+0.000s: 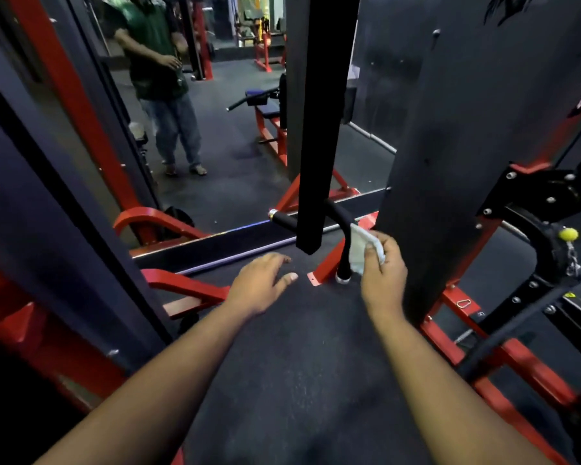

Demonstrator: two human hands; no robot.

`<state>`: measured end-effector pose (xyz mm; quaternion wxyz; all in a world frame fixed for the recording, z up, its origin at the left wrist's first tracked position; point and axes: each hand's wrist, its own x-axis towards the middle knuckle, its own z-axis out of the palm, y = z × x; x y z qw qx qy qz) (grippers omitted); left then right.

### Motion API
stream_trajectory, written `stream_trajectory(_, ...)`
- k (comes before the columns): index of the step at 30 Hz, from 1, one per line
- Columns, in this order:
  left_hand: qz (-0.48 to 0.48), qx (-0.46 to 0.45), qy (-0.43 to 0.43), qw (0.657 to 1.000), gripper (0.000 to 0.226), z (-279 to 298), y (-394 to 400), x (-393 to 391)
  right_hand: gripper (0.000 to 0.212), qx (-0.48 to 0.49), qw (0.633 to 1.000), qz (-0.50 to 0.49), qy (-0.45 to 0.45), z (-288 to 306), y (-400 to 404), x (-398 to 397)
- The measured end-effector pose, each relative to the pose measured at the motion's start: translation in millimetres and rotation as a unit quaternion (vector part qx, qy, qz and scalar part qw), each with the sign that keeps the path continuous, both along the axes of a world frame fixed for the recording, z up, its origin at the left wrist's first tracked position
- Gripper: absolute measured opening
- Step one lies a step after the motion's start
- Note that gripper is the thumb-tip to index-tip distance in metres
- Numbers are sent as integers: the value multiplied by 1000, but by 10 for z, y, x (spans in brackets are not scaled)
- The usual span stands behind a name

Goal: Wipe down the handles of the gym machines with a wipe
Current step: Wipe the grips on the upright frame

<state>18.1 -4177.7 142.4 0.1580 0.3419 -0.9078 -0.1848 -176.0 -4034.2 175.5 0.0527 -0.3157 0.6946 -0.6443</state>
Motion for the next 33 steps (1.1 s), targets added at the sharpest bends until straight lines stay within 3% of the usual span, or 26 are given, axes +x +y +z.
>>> stream_trajectory(5, -19, -98, -84, 991, 70, 79, -650, -476, 37, 66, 987, -45, 138, 196, -635, -280)
stream_trajectory(9, -75, -126, -168, 975, 93, 4, -1238, -774, 38, 177, 949, -37, 259, 116, -1059, -225)
stream_trajectory(11, -143, -122, -191, 963, 93, -70, -1525, -948, 42, 226, 920, -63, 315, -13, -1167, -154)
stream_trajectory(13, -212, -111, -181, 954, 84, -115, -1756, -1105, 59, 262, 895, -111, 344, -53, -1235, -103)
stream_trajectory(16, -291, -91, -180, 935, 66, -96, -2002, -1292, 69, 356, 879, -140, 284, 196, -1369, -106)
stream_trajectory(20, -350, -55, -190, 916, 56, -72, -2156, -1432, 63, 386, 905, -103, 149, 369, -1515, -290)
stream_trajectory(22, -349, -15, -176, 920, 57, -70, -2185, -1476, 51, 331, 904, -151, 225, 228, -1497, -195)
stream_trajectory(25, -359, 6, -198, 912, 55, -1, -2184, -1553, 38, 278, 863, -248, 342, -201, -1471, 85)
stream_trajectory(29, -367, -6, -237, 900, 52, 44, -2132, -1571, 32, 243, 879, -254, 321, -93, -1503, 109)
stream_trajectory(33, -363, -18, -246, 899, 58, 25, -2170, -1573, 50, 412, 867, -183, 210, 360, -1616, -192)
